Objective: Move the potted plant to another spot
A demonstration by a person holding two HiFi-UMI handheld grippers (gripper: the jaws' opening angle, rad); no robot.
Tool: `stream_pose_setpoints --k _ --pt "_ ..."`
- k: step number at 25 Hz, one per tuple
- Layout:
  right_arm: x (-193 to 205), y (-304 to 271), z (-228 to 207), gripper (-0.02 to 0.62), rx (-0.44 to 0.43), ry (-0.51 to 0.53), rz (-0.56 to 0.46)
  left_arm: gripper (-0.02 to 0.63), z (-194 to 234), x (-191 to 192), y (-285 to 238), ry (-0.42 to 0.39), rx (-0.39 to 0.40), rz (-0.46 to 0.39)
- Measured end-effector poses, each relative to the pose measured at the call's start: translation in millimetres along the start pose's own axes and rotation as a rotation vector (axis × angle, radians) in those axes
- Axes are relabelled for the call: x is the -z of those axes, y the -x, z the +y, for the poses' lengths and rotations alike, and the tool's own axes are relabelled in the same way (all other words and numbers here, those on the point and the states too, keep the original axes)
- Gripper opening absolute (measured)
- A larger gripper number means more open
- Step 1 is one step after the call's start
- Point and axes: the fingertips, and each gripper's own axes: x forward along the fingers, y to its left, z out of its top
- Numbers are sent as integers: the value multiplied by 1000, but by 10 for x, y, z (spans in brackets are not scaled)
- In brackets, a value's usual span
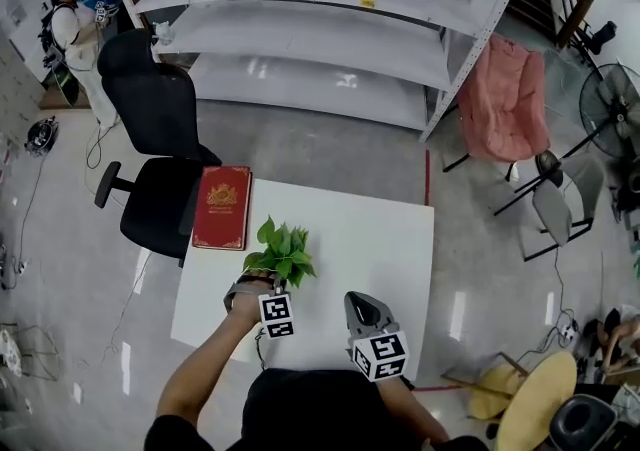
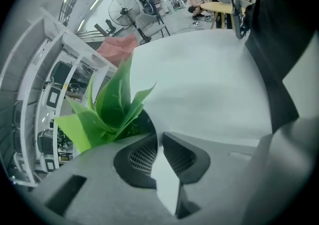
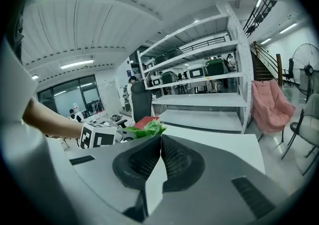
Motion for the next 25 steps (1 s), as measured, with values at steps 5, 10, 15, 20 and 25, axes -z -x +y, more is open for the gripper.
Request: stream_pose_setpoints --k 5,10,15,20,25 --pt "-11 -211 -41 12 34 -19 21 51 156 38 -208 -56 -2 -18" --pt "-19 -352 -53 12 49 -31 39 51 229 89 -326 -59 0 -37" --pt "20 -427 -55 12 45 -35 66 51 251 60 -370 -90 -9 -43" --pt "-3 -449 4 12 33 -32 75 55 247 54 -351 -93 -8 -40" --pt "20 -445 -3 12 25 -33 81 61 262 49 -343 -50 -11 -54"
